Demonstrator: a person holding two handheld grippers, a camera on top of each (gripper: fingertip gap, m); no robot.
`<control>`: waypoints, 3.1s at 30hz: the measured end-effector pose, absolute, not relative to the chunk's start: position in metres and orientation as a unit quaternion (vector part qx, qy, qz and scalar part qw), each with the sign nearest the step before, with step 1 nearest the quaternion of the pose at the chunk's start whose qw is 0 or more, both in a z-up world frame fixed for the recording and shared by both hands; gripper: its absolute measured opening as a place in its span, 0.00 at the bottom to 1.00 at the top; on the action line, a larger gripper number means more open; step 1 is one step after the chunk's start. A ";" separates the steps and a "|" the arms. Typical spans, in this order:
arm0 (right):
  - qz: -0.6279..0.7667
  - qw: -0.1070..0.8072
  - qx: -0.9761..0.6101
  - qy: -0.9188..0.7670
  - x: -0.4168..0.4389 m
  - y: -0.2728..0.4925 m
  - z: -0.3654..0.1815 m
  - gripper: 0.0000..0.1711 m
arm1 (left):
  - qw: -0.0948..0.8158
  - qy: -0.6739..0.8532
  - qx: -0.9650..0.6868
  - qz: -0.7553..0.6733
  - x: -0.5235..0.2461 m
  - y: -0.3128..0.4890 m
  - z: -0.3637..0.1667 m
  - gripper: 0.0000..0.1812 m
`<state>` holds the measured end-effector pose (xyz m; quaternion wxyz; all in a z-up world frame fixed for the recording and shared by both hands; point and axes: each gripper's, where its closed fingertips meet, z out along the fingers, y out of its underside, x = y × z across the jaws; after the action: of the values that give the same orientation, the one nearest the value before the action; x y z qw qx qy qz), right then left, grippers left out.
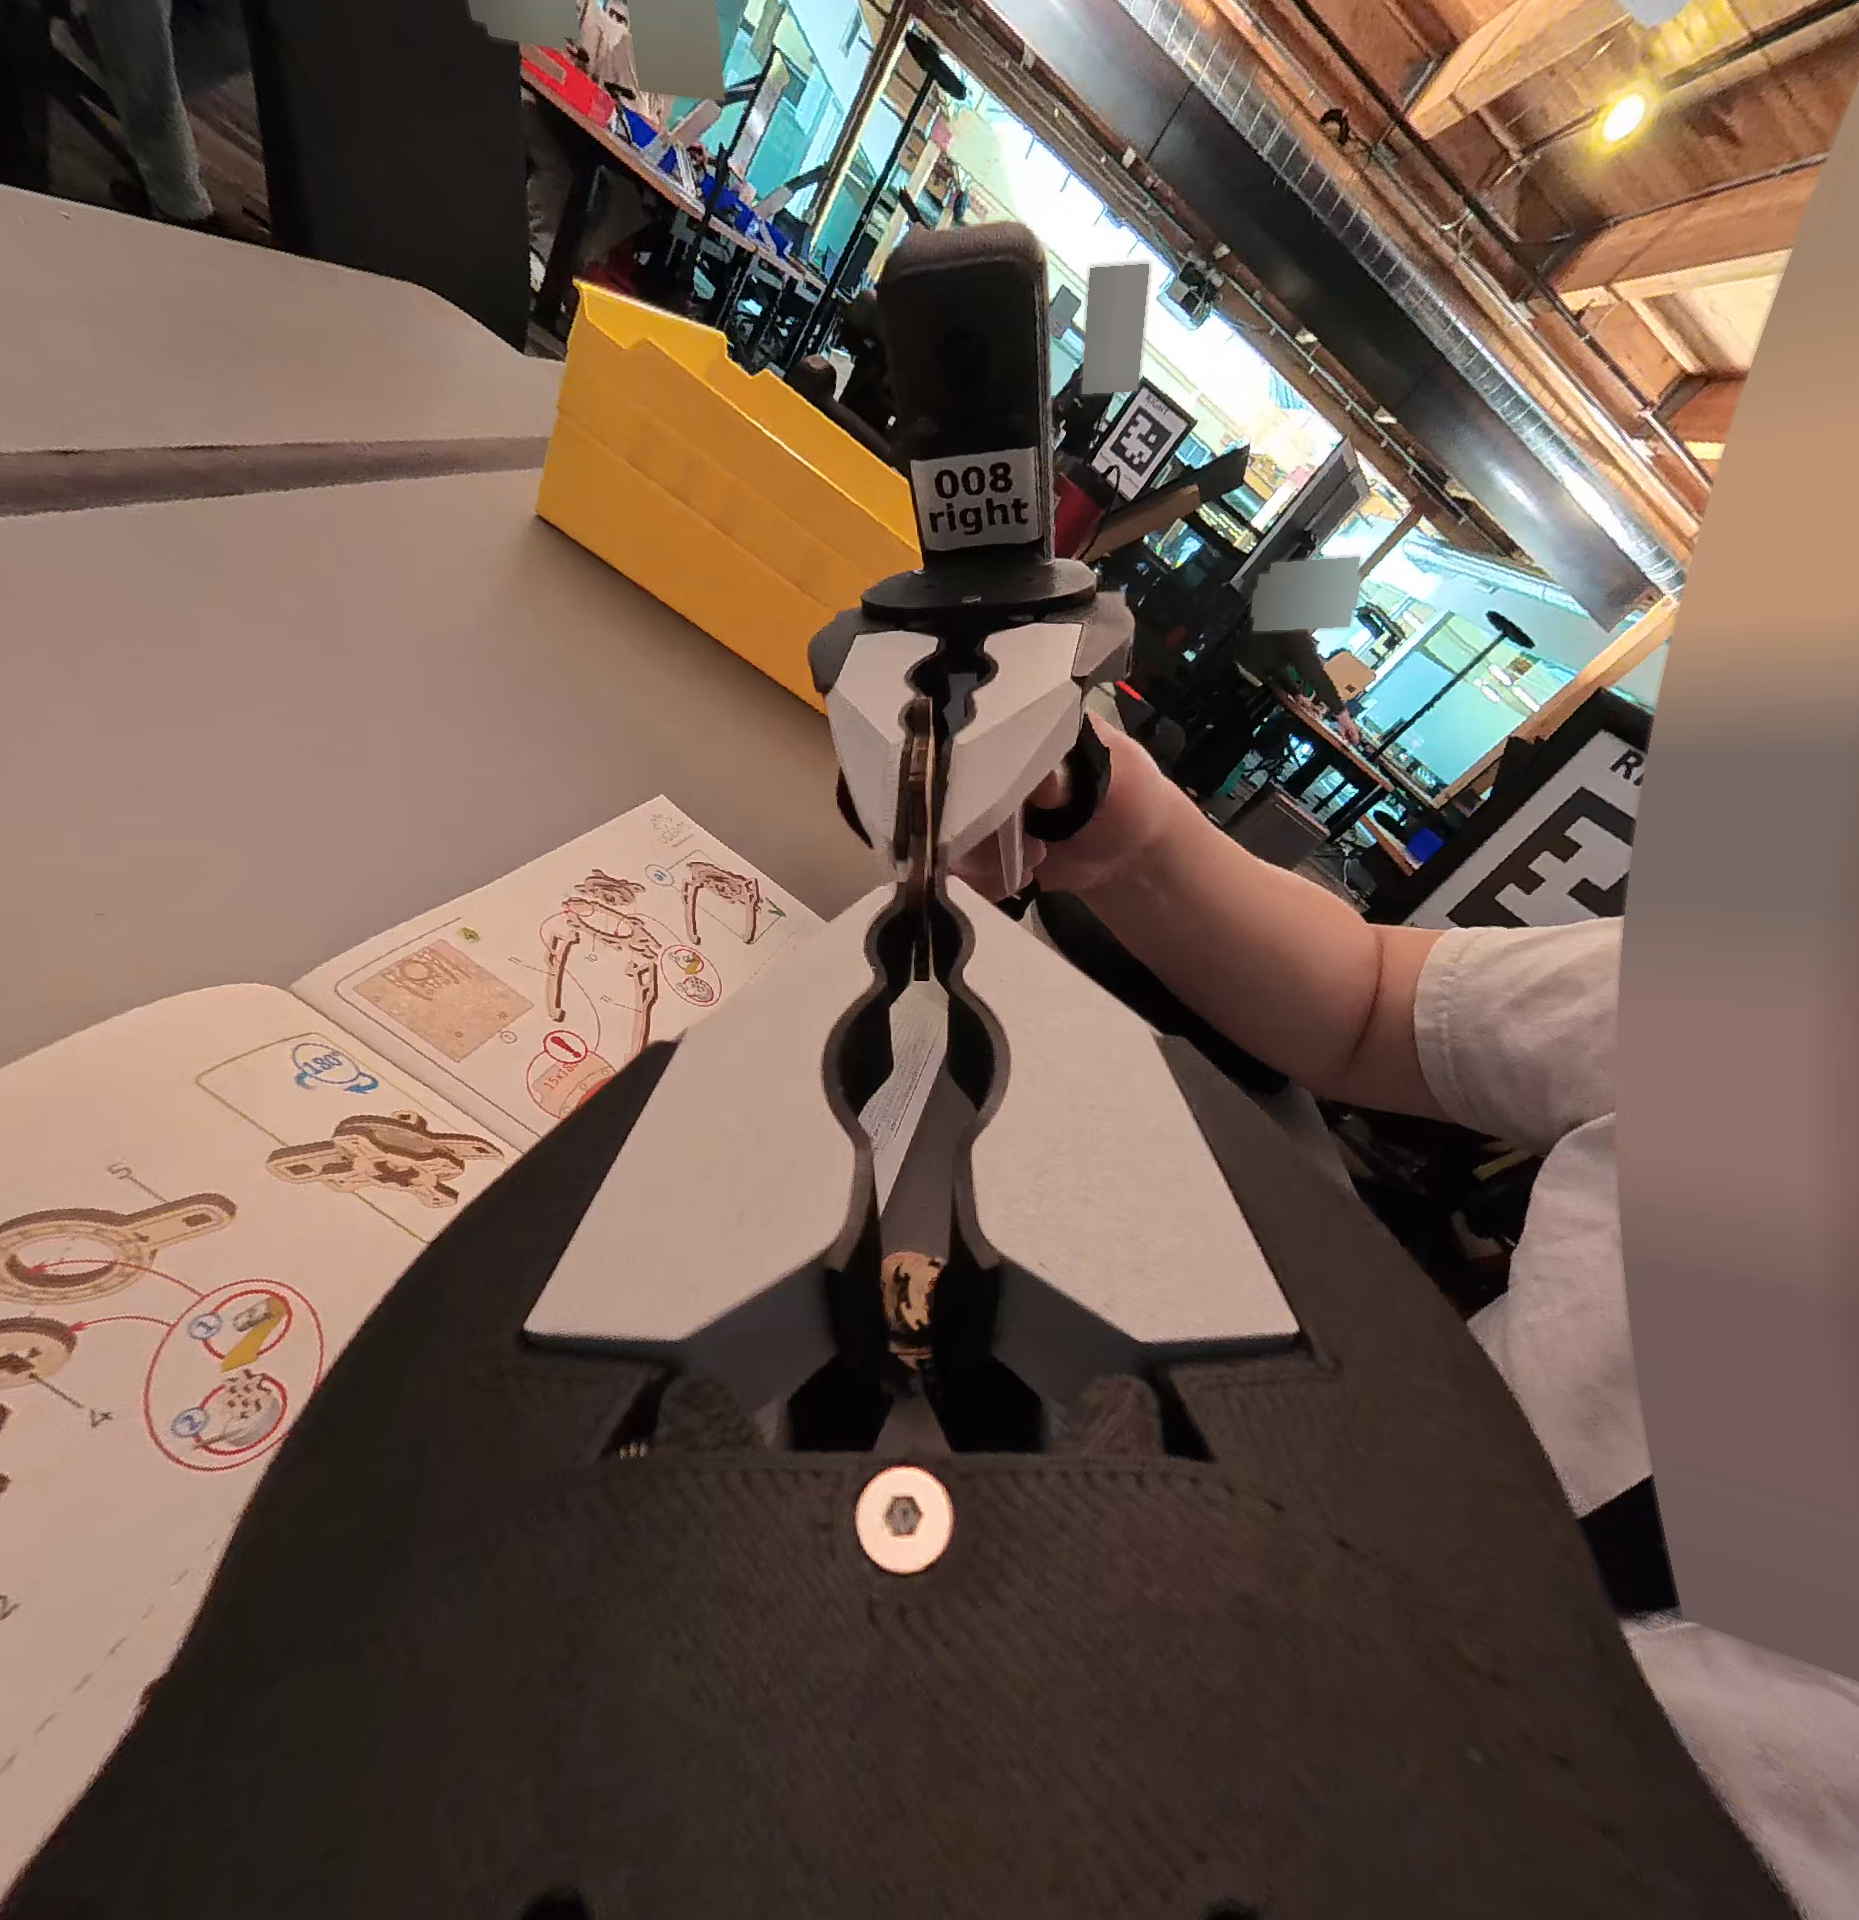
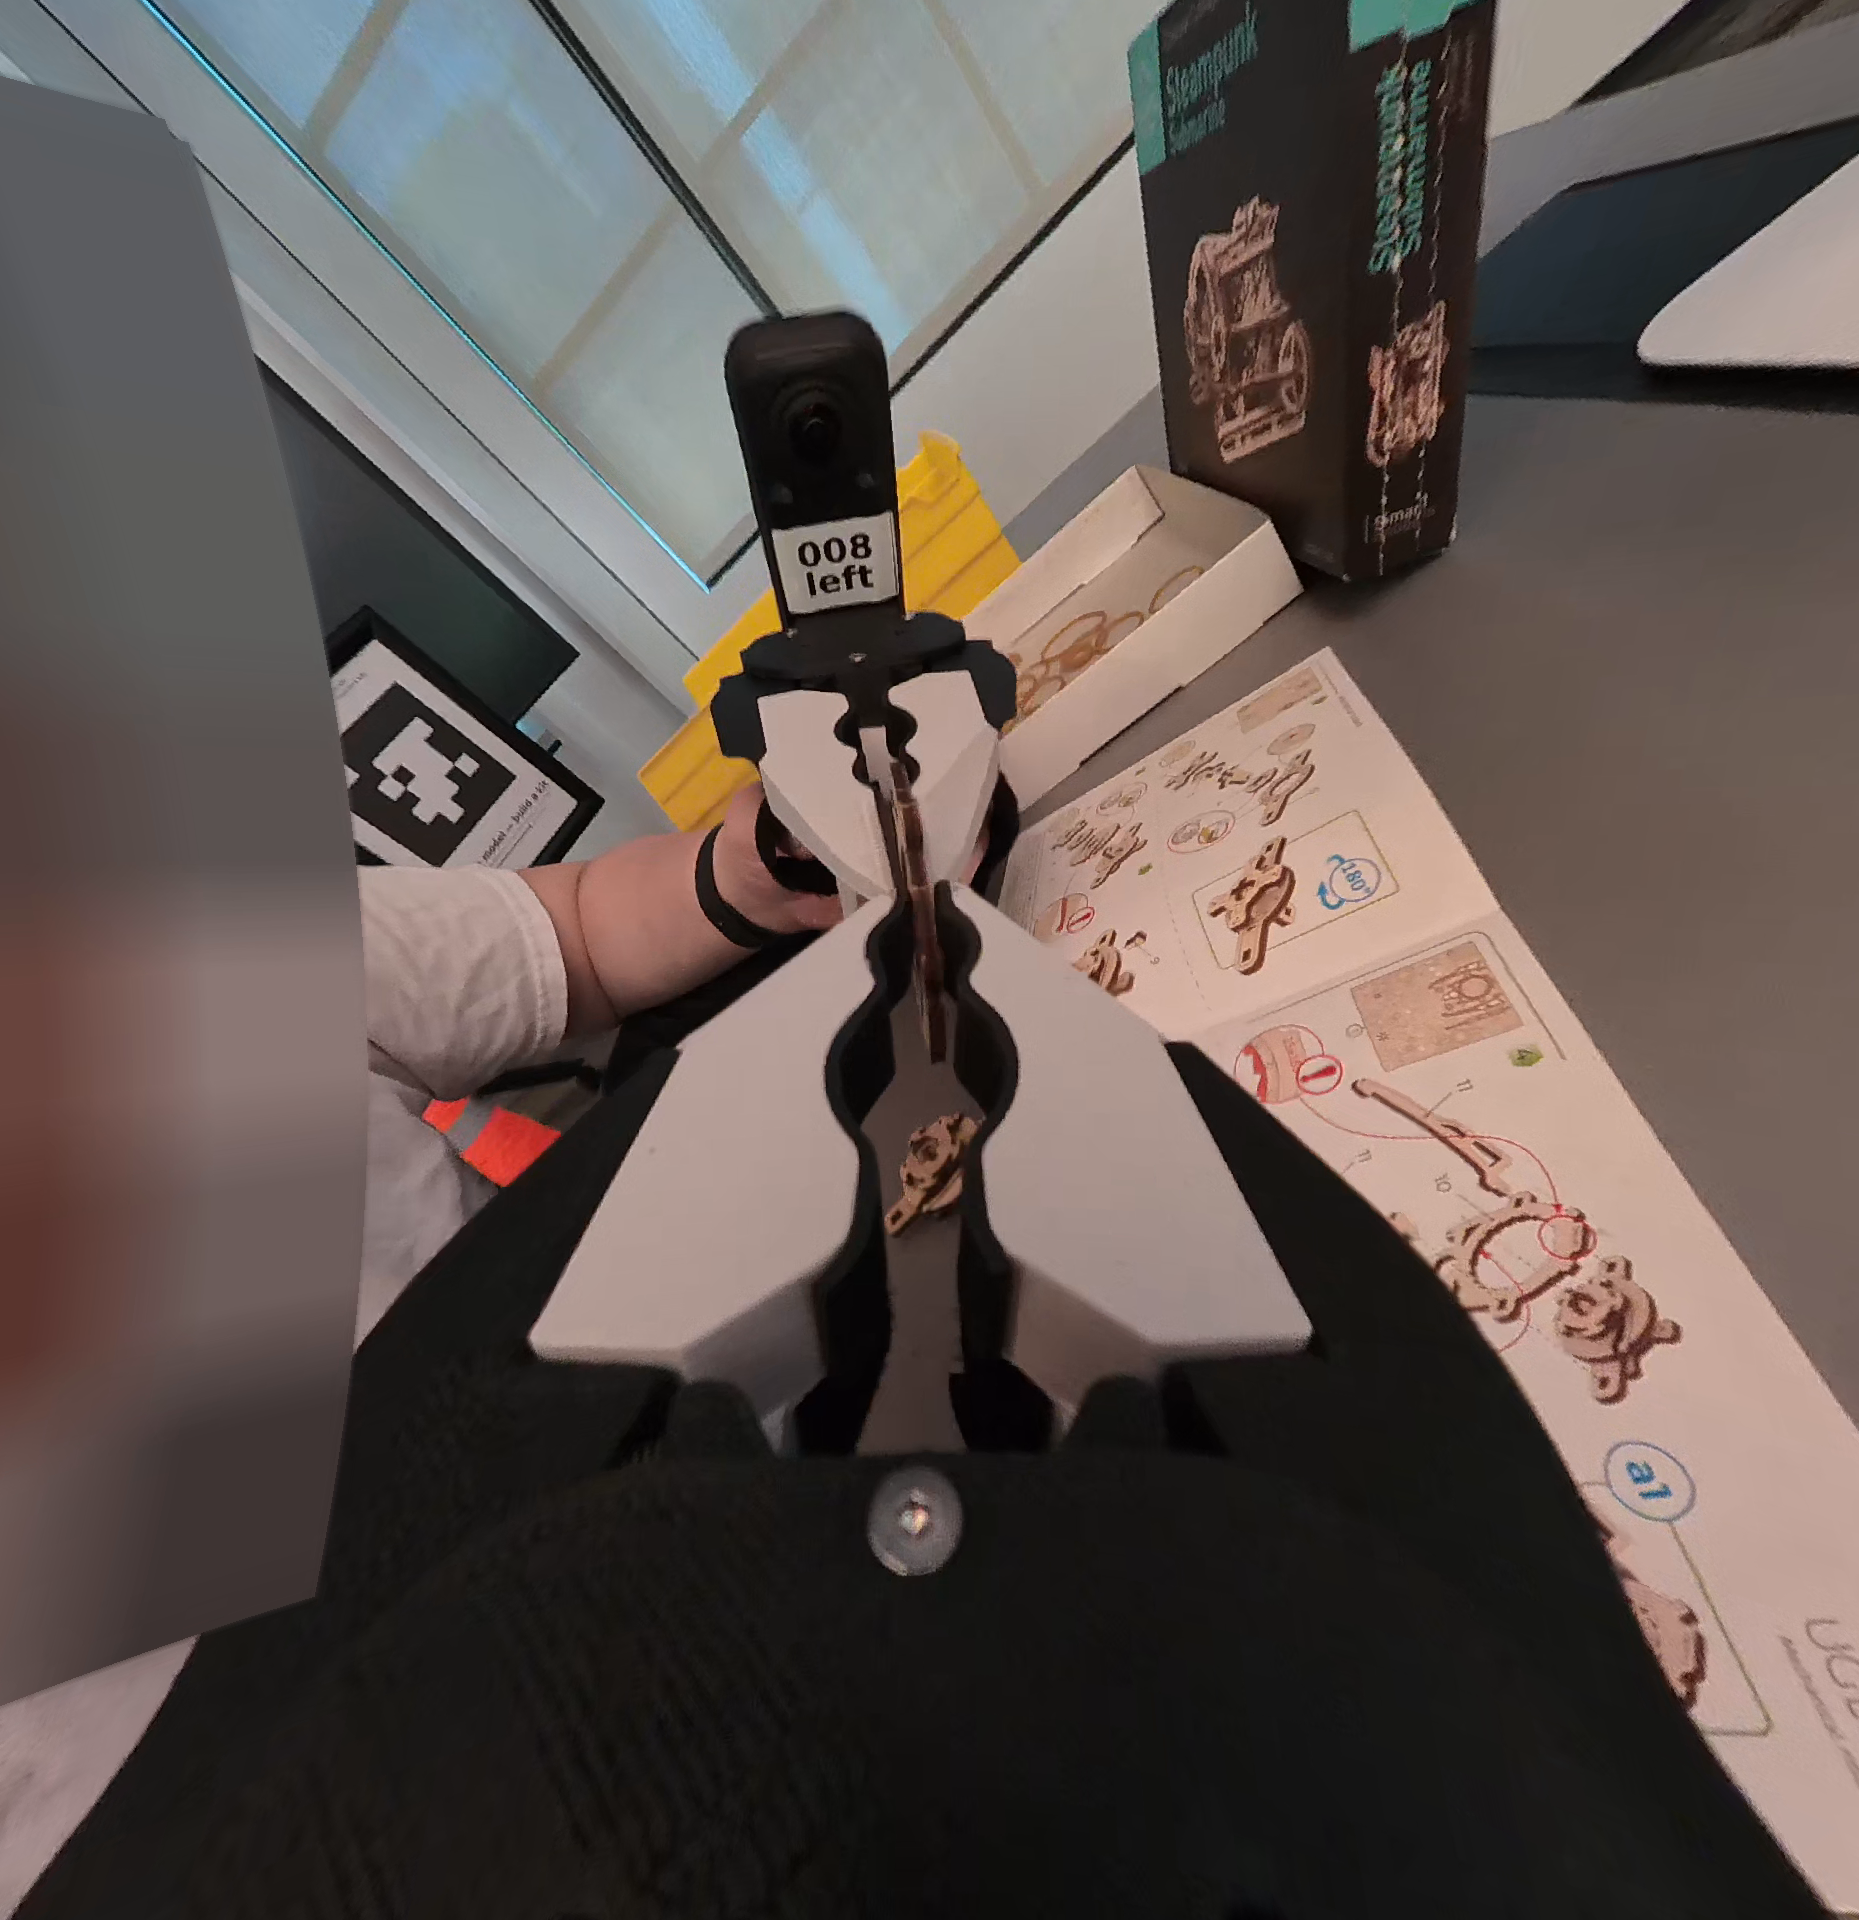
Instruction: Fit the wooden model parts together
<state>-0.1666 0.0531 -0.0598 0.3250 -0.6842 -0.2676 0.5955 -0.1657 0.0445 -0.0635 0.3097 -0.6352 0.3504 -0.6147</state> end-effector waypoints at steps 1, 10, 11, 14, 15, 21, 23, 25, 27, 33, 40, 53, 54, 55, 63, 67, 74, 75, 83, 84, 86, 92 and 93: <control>0.597 0.332 -0.682 -0.261 -0.165 0.055 -0.058 0.01 | 0.311 0.348 -0.635 -0.615 -0.166 0.045 -0.063 0.00; 0.628 0.340 -0.667 -0.212 -0.163 0.061 -0.051 0.02 | 0.314 0.326 -0.638 -0.623 -0.167 0.049 -0.060 0.00; 0.633 0.340 -0.665 -0.205 -0.163 0.062 -0.051 0.02 | 0.315 0.325 -0.638 -0.623 -0.167 0.049 -0.060 0.00; 0.653 0.333 -0.655 -0.180 -0.163 0.063 -0.047 0.04 | 0.317 0.318 -0.639 -0.625 -0.167 0.050 -0.060 0.00; 0.654 0.336 -0.655 -0.175 -0.163 0.064 -0.048 0.02 | 0.318 0.317 -0.639 -0.625 -0.167 0.051 -0.060 0.00; 0.650 0.338 -0.661 -0.164 -0.163 0.067 -0.050 0.02 | 0.318 0.314 -0.643 -0.621 -0.166 0.051 -0.062 0.00; 0.648 0.339 -0.663 -0.161 -0.162 0.068 -0.051 0.02 | 0.317 0.313 -0.645 -0.620 -0.166 0.051 -0.062 0.00; 0.646 0.343 -0.662 -0.163 -0.162 0.068 -0.051 0.02 | 0.315 0.310 -0.644 -0.624 -0.166 0.050 -0.061 0.00; 0.644 0.347 -0.661 -0.167 -0.162 0.067 -0.049 0.02 | 0.310 0.304 -0.639 -0.635 -0.166 0.048 -0.058 0.00; 0.623 0.356 -0.673 -0.179 -0.162 0.067 -0.052 0.02 | 0.306 0.298 -0.641 -0.638 -0.165 0.047 -0.057 0.01; 0.600 0.365 -0.684 -0.198 -0.162 0.067 -0.056 0.03 | 0.307 0.299 -0.647 -0.631 -0.165 0.047 -0.061 0.01; 0.617 0.308 -0.685 -0.236 -0.172 0.053 -0.063 0.02 | 0.328 0.318 -0.641 -0.617 -0.167 0.051 -0.059 0.00; 0.617 0.305 -0.685 -0.240 -0.172 0.052 -0.064 0.02 | 0.325 0.318 -0.640 -0.619 -0.167 0.051 -0.059 0.00; 0.616 0.303 -0.686 -0.242 -0.171 0.052 -0.064 0.01 | 0.322 0.317 -0.641 -0.621 -0.167 0.050 -0.059 0.00; 0.604 0.309 -0.688 -0.257 -0.170 0.051 -0.064 0.01 | 0.298 0.288 -0.649 -0.638 -0.166 0.049 -0.060 0.00; 0.601 0.308 -0.691 -0.257 -0.170 0.052 -0.066 0.01 | 0.302 0.290 -0.653 -0.631 -0.166 0.049 -0.062 0.00; 0.583 0.316 -0.701 -0.264 -0.170 0.053 -0.069 0.01 | 0.303 0.292 -0.659 -0.623 -0.166 0.050 -0.064 0.01; 0.581 0.317 -0.701 -0.265 -0.170 0.053 -0.069 0.01 | 0.303 0.293 -0.659 -0.622 -0.166 0.050 -0.064 0.01; 0.571 0.323 -0.706 -0.267 -0.170 0.055 -0.071 0.01 | 0.304 0.292 -0.663 -0.619 -0.166 0.051 -0.066 0.01; 0.569 0.324 -0.707 -0.267 -0.170 0.055 -0.071 0.01 | 0.304 0.291 -0.663 -0.619 -0.166 0.051 -0.066 0.01; 0.566 0.327 -0.707 -0.270 -0.170 0.055 -0.071 0.02 | 0.305 0.292 -0.665 -0.616 -0.166 0.051 -0.067 0.01; 0.624 0.314 -0.678 -0.229 -0.169 0.057 -0.061 0.00 | 0.330 0.297 -0.646 -0.621 -0.165 0.054 -0.059 0.01; 0.633 0.313 -0.674 -0.215 -0.170 0.058 -0.061 0.00 | 0.339 0.301 -0.647 -0.613 -0.165 0.056 -0.060 0.02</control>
<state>-0.1698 0.0581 -0.0612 0.3130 -0.6742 -0.2152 0.6334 -0.1654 0.0558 -0.0598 0.3388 -0.6470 0.3007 -0.6133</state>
